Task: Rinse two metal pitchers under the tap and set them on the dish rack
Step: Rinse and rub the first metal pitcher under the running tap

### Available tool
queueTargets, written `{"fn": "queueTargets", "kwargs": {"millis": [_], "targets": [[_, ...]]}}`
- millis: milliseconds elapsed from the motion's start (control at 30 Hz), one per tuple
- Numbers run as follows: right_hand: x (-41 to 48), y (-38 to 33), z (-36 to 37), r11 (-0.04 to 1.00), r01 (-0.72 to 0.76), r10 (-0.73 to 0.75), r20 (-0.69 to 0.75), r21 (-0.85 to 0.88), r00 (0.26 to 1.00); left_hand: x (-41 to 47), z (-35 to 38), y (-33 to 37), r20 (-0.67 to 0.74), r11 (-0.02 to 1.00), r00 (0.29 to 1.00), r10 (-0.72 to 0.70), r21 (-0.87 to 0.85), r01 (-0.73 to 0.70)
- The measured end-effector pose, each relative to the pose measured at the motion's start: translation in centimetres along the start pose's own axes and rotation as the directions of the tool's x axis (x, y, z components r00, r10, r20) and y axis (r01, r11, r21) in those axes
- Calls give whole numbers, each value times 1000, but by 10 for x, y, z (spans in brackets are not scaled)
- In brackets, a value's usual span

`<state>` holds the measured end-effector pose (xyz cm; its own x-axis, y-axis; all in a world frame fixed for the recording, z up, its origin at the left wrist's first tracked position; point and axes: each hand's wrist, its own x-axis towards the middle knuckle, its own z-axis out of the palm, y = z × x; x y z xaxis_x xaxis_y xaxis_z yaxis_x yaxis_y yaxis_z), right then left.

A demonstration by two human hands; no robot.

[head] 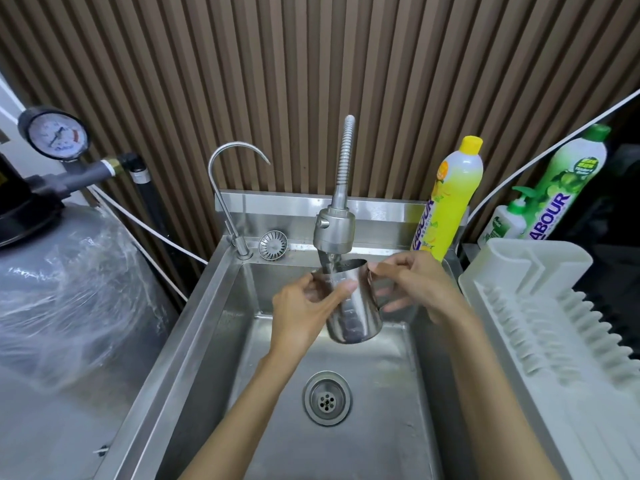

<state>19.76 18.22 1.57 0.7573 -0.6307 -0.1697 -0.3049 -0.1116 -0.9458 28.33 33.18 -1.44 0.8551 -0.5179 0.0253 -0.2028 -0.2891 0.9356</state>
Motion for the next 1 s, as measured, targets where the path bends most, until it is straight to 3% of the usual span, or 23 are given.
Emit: {"fn": "queueTargets", "kwargs": {"millis": [133,233,367,467,567,633,733,867,933,1000], "targets": [[-9,-12,-2,938,132,-176,-113,-320,978,4,9,-15,172,950,984,-37,-299,88],[-8,-12,4,904,203,-275,-147,-377,950,7,23,-13,106,901,994,29,-433,20],[16,0,12,964,258,-262,-69,-62,963,12,36,-11,-178,906,982,68,-402,-136],[29,9,22,935,151,-185,77,319,980,10,31,-10,-340,938,921,193,-212,-275],[34,22,35,792,-9,-175,242,610,954,12,17,-10,-346,926,867,357,10,-378],[32,30,43,734,-79,-160,284,674,945,12,5,-9,-303,897,844,442,166,-410],[26,33,47,778,-103,-115,302,619,946,9,-8,-3,-254,866,844,472,313,-390],[10,23,37,928,-70,-17,230,367,973,6,-14,2,-202,874,919,338,430,-227],[2,16,29,965,-66,26,159,253,987,5,-13,-1,-163,916,953,256,357,-185],[-3,6,21,990,-65,57,70,124,996,5,-9,-5,-99,984,987,127,140,-112]]}}
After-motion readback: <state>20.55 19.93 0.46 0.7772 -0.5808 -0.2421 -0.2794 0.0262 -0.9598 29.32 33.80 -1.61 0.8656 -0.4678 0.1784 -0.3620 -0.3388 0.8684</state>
